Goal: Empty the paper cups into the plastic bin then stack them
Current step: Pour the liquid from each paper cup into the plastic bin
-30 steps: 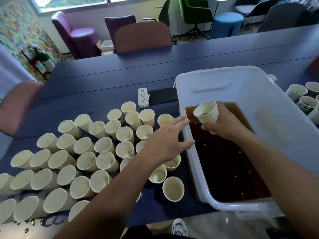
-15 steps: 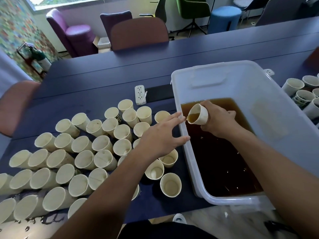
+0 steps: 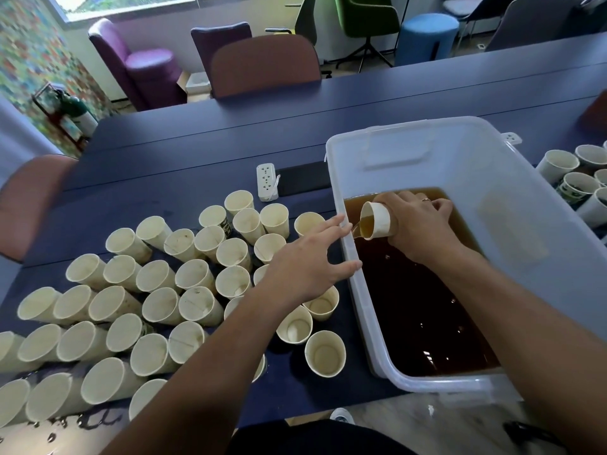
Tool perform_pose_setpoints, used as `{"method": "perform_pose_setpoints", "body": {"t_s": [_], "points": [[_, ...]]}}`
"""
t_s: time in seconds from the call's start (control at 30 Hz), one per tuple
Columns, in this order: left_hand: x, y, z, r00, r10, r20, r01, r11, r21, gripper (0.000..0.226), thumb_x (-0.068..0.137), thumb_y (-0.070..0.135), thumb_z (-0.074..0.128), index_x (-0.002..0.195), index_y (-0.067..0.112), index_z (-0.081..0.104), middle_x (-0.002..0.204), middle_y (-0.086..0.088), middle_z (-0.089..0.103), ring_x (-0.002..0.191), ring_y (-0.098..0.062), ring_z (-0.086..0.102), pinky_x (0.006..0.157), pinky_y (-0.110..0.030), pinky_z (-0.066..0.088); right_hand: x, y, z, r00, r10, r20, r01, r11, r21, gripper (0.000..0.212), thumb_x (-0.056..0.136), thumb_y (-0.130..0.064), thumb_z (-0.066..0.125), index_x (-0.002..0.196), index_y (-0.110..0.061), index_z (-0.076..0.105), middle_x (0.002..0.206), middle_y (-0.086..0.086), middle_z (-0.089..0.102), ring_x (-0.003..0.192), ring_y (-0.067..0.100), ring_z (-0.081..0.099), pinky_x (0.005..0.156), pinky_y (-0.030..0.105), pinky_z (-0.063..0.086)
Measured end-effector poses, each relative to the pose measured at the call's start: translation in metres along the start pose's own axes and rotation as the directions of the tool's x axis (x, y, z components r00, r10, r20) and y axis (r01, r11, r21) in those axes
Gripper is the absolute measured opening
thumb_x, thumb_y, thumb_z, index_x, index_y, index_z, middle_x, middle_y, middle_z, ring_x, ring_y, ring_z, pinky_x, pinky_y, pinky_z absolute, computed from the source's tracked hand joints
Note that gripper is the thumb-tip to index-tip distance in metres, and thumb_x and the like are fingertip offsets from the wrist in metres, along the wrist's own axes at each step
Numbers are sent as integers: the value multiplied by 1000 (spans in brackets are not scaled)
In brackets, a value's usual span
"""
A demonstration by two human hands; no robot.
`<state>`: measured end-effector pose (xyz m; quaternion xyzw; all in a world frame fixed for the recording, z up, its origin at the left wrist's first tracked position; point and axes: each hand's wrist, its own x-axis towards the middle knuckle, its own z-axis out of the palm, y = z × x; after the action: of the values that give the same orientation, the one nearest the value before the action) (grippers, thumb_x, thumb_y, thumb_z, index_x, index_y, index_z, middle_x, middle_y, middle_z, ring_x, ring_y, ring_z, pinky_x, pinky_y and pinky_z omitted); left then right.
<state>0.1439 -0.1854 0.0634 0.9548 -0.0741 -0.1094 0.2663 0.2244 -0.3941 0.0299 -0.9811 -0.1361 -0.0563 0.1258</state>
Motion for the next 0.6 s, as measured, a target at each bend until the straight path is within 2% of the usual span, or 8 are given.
{"method": "perform_pose_setpoints", "body": {"t_s": [0.2,0.4,0.47,0.6], "points": [[1,-1,1,1000,5,1,-5,1000,-18,66,92,59,62,152,45,38,159,35,22,120,-8,60,96,-36,53,-1,-4,-7,992,-54,-112,44,995,-93,54,81,-12,72,126,-34,52,123,3,58,122,31,47,95,53,26],[1,-3,1,1000,-2,13,2,1000,-17,66,92,60,62,152,48,37,158,39,19,116,-7,60,94,-37,53,-3,-15,-14,966,-86,-245,57,991,-123,58,73,-6,77,123,-29,60,134,9,50,132,38,33,100,54,21],[2,-3,1,1000,-4,19,4,1000,-16,66,92,60,62,151,48,37,157,40,19,116,-8,61,95,-39,54,-3,-17,-14,960,-94,-265,58,988,-140,60,70,1,75,120,-29,61,137,10,47,132,38,31,100,55,23],[3,-3,0,1000,-8,26,8,1000,-15,67,92,61,62,152,48,35,158,39,18,116,-9,61,96,-40,54,-6,-20,-15,954,-108,-281,66,986,-155,60,68,-1,78,119,-28,61,141,12,44,133,37,27,100,54,22]]}}
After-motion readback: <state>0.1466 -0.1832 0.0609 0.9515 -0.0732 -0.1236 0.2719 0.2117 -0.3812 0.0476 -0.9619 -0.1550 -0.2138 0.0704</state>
